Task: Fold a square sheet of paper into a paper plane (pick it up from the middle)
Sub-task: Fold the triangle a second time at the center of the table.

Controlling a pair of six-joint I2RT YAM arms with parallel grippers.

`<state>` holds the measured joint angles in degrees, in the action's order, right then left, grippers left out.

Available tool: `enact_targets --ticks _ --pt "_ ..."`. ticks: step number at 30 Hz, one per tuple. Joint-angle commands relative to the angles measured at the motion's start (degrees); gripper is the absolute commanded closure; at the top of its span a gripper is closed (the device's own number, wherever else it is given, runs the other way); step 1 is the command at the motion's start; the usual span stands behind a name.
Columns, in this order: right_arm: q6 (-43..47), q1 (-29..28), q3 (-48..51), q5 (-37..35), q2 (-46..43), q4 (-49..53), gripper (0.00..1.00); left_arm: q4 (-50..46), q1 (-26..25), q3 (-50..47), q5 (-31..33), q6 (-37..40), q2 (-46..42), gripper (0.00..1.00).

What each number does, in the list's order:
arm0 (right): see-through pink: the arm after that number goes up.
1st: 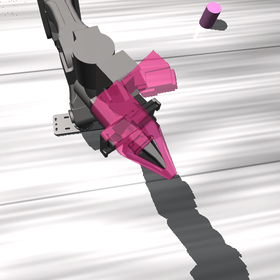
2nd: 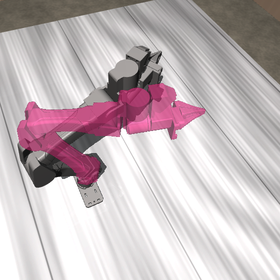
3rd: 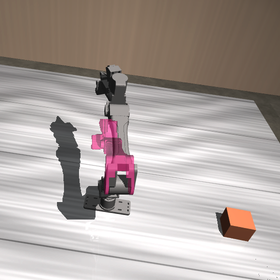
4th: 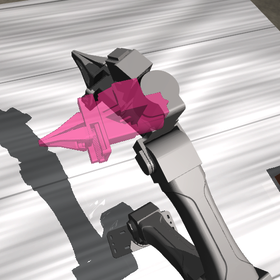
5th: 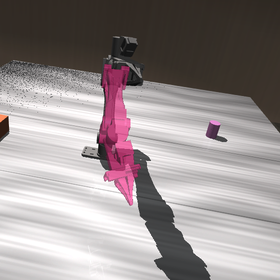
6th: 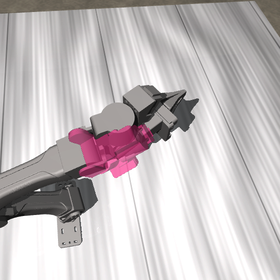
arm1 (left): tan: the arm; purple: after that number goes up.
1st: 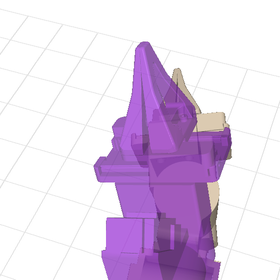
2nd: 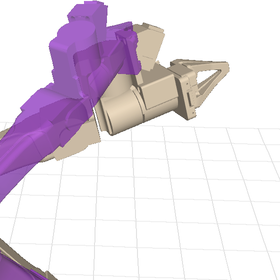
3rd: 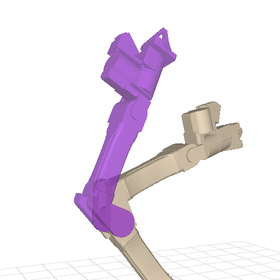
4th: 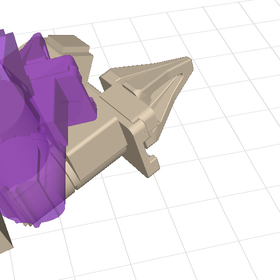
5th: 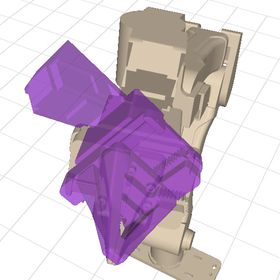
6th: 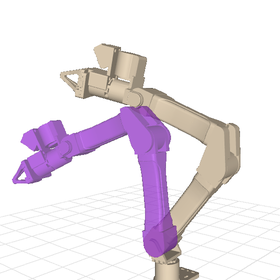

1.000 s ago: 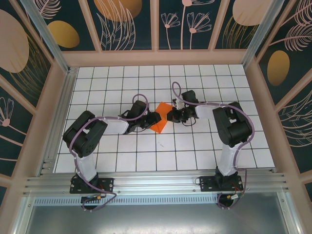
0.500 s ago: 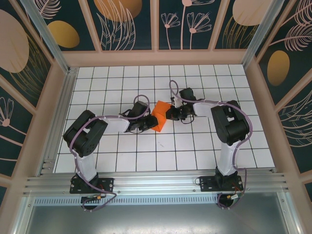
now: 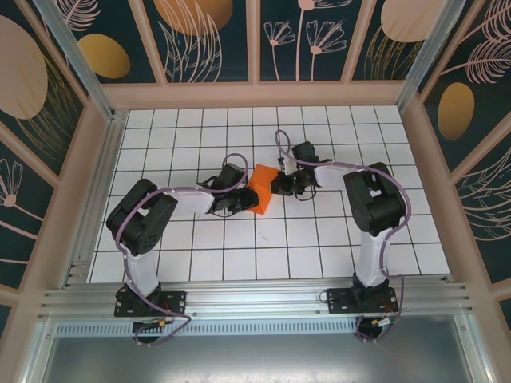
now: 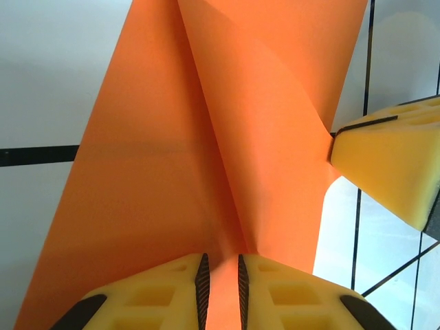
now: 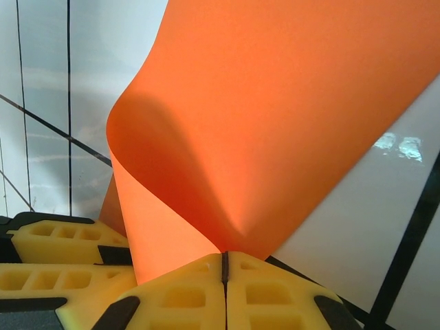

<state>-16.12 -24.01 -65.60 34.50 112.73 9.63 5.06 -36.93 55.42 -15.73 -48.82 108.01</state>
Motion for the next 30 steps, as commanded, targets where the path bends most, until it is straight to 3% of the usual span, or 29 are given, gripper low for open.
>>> enact_targets --ticks 1,12,30 --pt "1.86 -0.59 -1.9 0.04 1.09 1.31 0.93 -5.06 -0.25 1.77 2.02 1.97 0.67 0.79" --pt "2.5 -1.28 -2.84 -0.3 1.86 2.32 0.93 -0.17 -0.25 0.93 2.05 1.13 -7.0 0.78" --pt "2.52 -1.65 -4.72 -1.85 3.19 3.11 0.93 7.57 -0.25 1.08 -3.68 -1.76 -0.13 0.85"
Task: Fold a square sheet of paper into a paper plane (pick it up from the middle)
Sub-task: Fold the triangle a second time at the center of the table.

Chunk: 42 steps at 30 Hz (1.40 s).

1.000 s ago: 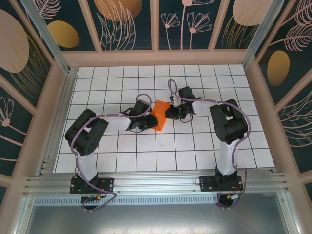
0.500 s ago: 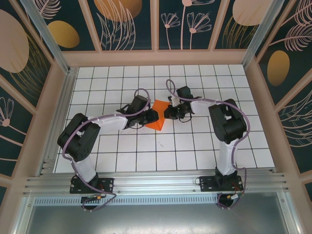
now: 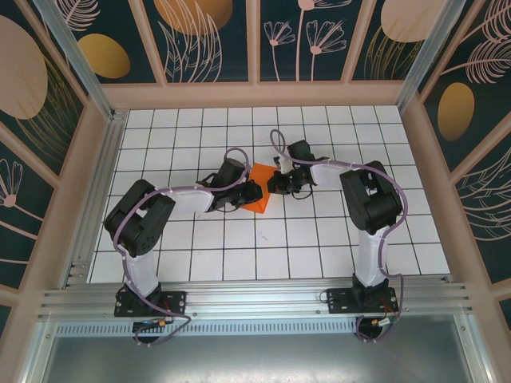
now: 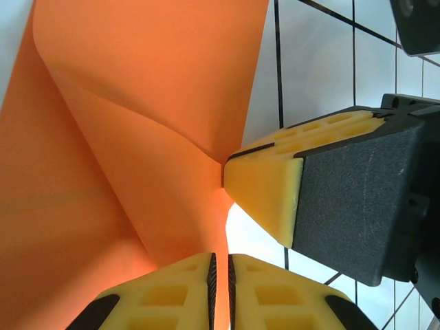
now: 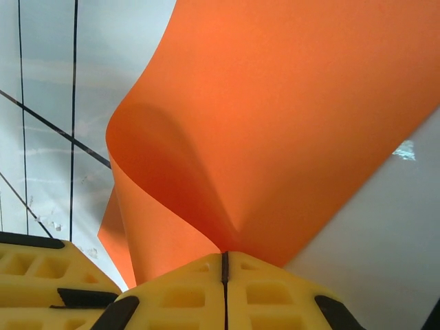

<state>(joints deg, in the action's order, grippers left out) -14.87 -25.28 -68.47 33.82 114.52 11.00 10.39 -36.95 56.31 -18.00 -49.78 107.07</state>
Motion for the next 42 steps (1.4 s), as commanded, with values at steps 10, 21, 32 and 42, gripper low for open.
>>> enact_targets --ticks 10,21,32,42 --pt "1.03 -0.39 -2.01 -3.19 1.67 2.22 0.93 3.06 -0.31 0.29 -3.0 -1.29 2.2 0.85" --pt "0.72 -0.4 -2.53 -3.46 2.35 2.53 0.93 2.53 -0.4 0.11 -2.48 -1.7 3.78 0.87" --pt "0.6 -0.5 -2.72 -3.32 2.67 2.55 0.93 0.91 -0.49 0.36 -1.16 -2.21 4.29 0.87" --pt "0.12 -0.48 -3.59 -3.02 3.32 2.27 0.93 1.28 -0.81 0.16 -2.17 -2.43 4.9 0.87"
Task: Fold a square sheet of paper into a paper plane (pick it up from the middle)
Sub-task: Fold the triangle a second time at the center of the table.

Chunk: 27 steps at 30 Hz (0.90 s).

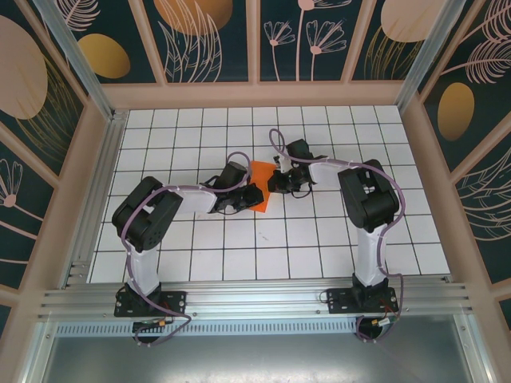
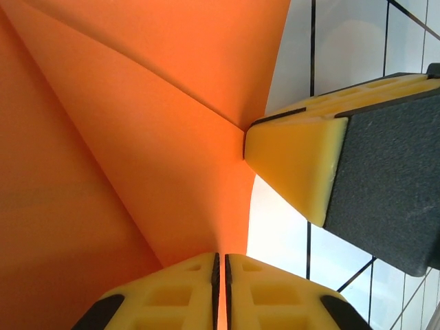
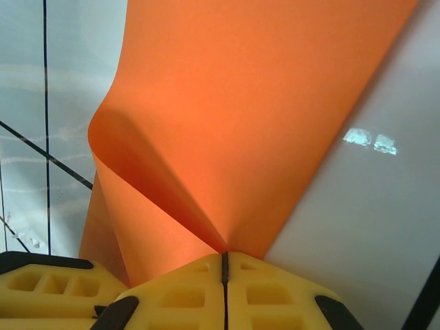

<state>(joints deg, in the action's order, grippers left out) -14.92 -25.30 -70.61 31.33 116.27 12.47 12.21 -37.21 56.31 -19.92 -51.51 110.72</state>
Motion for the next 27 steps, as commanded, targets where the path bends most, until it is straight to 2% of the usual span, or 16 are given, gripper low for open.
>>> enact_targets --ticks 1,13,27 --pt "-0.02 -0.45 -1.54 -0.47 1.52 0.73 0.93 -0.41 -0.55 0.18 -0.45 -0.71 1.25 0.86" --pt "-1.25 -0.46 -1.72 -0.22 2.46 0.41 0.92 2.76 -0.61 -0.24 -2.54 -1.58 -0.03 0.81" --pt "-1.87 -0.54 -1.81 -0.22 3.11 0.62 0.92 6.04 -1.99 -3.05 -4.51 -3.51 -1.82 0.82"
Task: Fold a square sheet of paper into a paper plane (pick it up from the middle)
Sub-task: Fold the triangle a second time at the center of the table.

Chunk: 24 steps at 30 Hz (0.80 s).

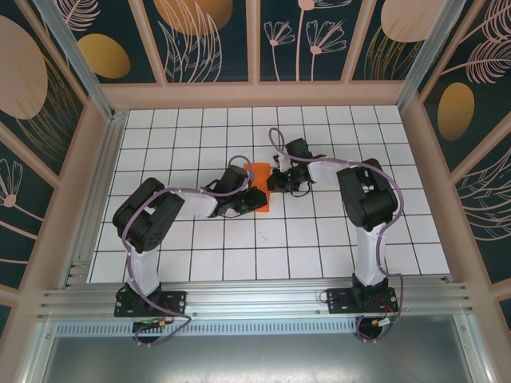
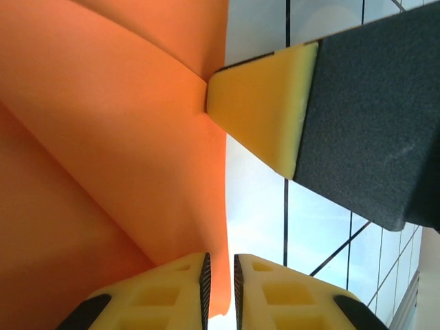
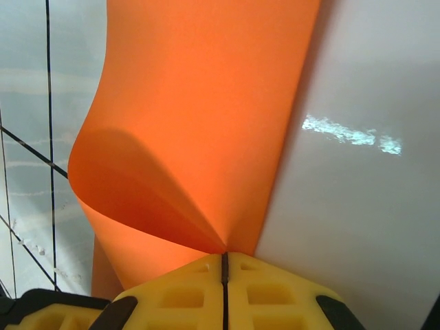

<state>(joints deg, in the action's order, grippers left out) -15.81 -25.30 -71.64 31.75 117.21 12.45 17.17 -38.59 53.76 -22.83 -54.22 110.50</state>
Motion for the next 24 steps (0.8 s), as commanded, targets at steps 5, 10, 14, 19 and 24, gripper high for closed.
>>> enact_targets --ticks 5,10,14,19,24 --pt "-1.37 -0.63 -0.96 -0.63 2.64 0.65 0.92 1.0 -1.39 -0.63 -1.34 -1.07 -1.48 0.82" --pt "-1.58 -0.67 -1.22 -0.72 2.93 0.85 0.93 0.56 -2.13 -0.74 -1.29 -1.11 -0.68 0.83" --pt "-1.59 -0.63 -1.08 -0.81 2.99 0.91 0.92 0.16 -2.29 -0.41 -0.9 -0.76 -0.17 0.83" --pt "-1.6 -0.67 -1.09 -0.9 3.07 1.02 0.93 -0.84 -2.4 0.01 -0.14 -0.43 0.76 0.83" --pt "-1.73 -0.75 -1.05 -0.98 3.11 1.0 0.92 -2.8 -2.4 0.73 0.63 -0.08 2.17 0.84"
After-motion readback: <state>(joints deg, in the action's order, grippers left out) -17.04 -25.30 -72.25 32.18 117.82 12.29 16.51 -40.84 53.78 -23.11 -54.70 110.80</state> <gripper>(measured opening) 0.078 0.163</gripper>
